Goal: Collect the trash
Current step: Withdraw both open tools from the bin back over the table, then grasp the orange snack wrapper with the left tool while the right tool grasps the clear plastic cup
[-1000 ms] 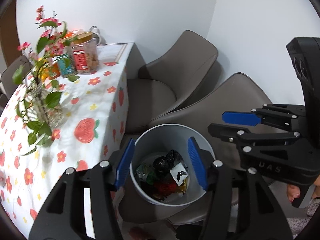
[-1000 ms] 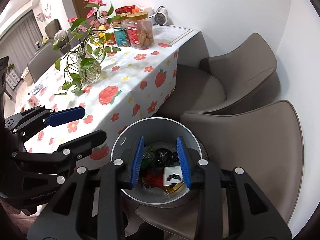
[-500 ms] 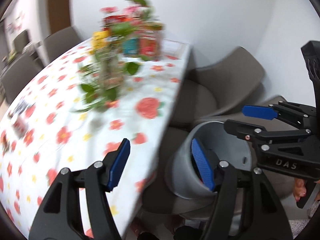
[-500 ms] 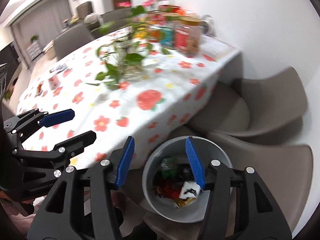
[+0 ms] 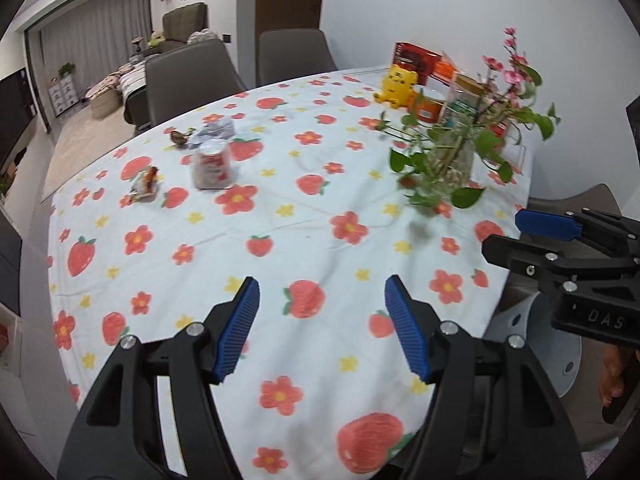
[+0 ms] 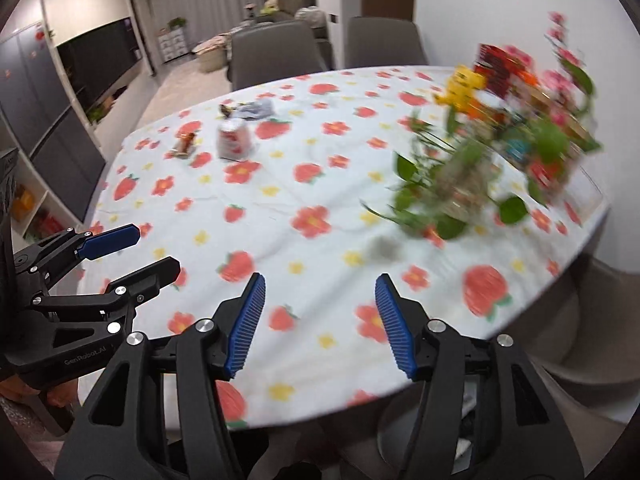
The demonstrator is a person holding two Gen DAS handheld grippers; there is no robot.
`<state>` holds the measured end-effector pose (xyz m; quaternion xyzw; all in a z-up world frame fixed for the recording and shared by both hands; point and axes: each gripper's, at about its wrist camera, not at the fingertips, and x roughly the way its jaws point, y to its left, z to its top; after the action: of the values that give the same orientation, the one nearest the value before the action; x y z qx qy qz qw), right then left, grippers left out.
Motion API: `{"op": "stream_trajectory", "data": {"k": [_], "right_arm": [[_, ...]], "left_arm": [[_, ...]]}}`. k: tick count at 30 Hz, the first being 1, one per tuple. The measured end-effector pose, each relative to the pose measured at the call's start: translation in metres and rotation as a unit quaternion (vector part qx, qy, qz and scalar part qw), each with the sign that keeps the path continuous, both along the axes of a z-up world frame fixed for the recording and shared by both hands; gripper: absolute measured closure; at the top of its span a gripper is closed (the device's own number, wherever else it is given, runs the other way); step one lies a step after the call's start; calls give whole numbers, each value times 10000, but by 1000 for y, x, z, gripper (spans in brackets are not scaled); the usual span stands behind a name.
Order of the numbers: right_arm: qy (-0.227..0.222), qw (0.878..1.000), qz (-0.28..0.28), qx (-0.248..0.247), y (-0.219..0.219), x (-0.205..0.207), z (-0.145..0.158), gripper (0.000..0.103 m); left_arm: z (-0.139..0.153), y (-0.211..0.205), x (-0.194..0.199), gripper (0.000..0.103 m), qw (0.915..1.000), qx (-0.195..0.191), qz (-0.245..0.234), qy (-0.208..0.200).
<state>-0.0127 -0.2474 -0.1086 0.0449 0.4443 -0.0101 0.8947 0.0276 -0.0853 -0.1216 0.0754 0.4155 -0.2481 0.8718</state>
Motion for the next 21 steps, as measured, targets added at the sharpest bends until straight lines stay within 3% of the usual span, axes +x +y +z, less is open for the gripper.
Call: {"op": "stream_trajectory", "data": {"k": [10, 15, 21], "right_arm": [[-149, 9989, 438, -14, 82, 84, 16, 39], [-198, 9984, 526, -80, 105, 119, 19, 30], [-94, 9975, 698, -112, 119, 173, 7, 30]], "left_arm": [[8, 92, 63, 37, 9969, 54, 768, -188], [4, 115, 93, 37, 9948, 56, 998, -192], [-4, 128, 139, 37, 9916, 53, 1279, -199]]}}
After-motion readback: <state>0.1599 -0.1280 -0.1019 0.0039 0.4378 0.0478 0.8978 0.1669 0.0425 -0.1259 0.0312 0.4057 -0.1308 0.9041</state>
